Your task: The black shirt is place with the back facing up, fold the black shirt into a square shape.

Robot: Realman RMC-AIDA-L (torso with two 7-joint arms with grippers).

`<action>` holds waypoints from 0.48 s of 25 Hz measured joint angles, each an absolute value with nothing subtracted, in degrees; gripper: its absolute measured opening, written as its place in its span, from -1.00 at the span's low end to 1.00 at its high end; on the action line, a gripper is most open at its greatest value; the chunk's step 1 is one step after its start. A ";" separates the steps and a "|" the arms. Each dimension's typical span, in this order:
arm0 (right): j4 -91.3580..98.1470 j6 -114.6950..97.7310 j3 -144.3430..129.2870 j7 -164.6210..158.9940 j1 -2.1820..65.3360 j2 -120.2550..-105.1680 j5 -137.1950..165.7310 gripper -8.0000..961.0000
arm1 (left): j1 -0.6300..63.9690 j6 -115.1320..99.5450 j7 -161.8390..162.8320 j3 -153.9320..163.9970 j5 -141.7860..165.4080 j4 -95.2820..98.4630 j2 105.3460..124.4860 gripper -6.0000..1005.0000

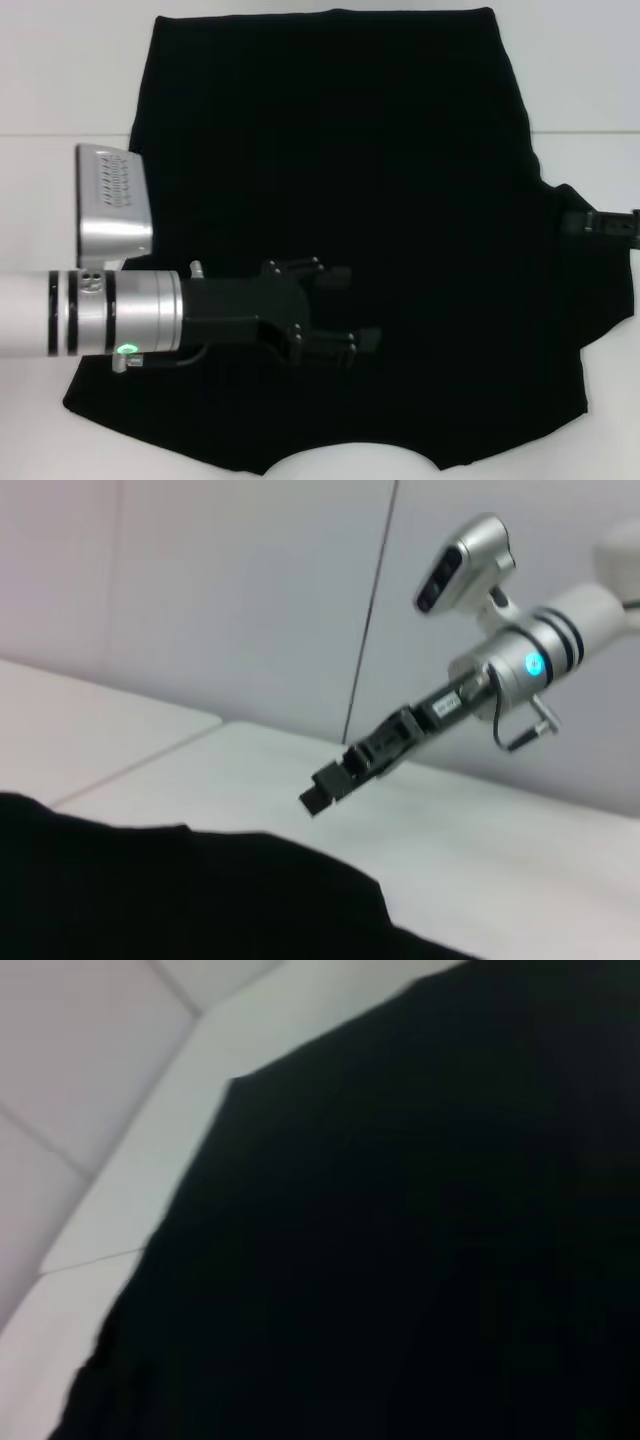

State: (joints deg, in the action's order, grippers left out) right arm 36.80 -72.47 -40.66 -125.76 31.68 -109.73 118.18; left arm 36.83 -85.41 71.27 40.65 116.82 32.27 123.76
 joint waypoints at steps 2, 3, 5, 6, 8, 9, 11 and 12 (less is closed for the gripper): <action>37.12 -71.58 -39.23 -128.00 31.12 -109.55 120.99 0.52 | 36.97 -84.19 71.26 42.78 116.84 32.29 123.84 0.74; 37.13 -71.34 -38.64 -128.91 31.05 -109.48 122.45 0.52 | 37.04 -83.85 71.26 43.38 116.85 32.36 123.86 0.74; 37.13 -70.67 -37.49 -130.69 30.96 -109.32 125.16 0.52 | 37.20 -83.40 71.25 44.09 116.87 32.40 123.88 0.74; 37.14 -70.41 -36.93 -131.51 30.96 -109.25 126.63 0.52 | 37.28 -83.37 71.25 44.10 116.87 32.40 123.89 0.74; 37.15 -69.87 -36.28 -132.80 31.00 -109.18 128.44 0.52 | 37.37 -83.33 71.24 44.14 116.87 32.40 123.90 0.74; 37.15 -69.54 -36.12 -133.40 31.04 -109.17 129.30 0.52 | 37.39 -83.23 71.24 44.15 116.87 32.40 123.90 0.74; 37.16 -68.75 -36.07 -134.22 31.12 -109.15 130.63 0.52 | 37.40 -82.82 71.23 44.20 116.87 32.40 123.91 0.74; 37.15 -68.33 -36.06 -134.50 31.21 -109.15 131.45 0.52 | 37.41 -82.64 71.23 44.23 116.87 32.37 123.92 0.74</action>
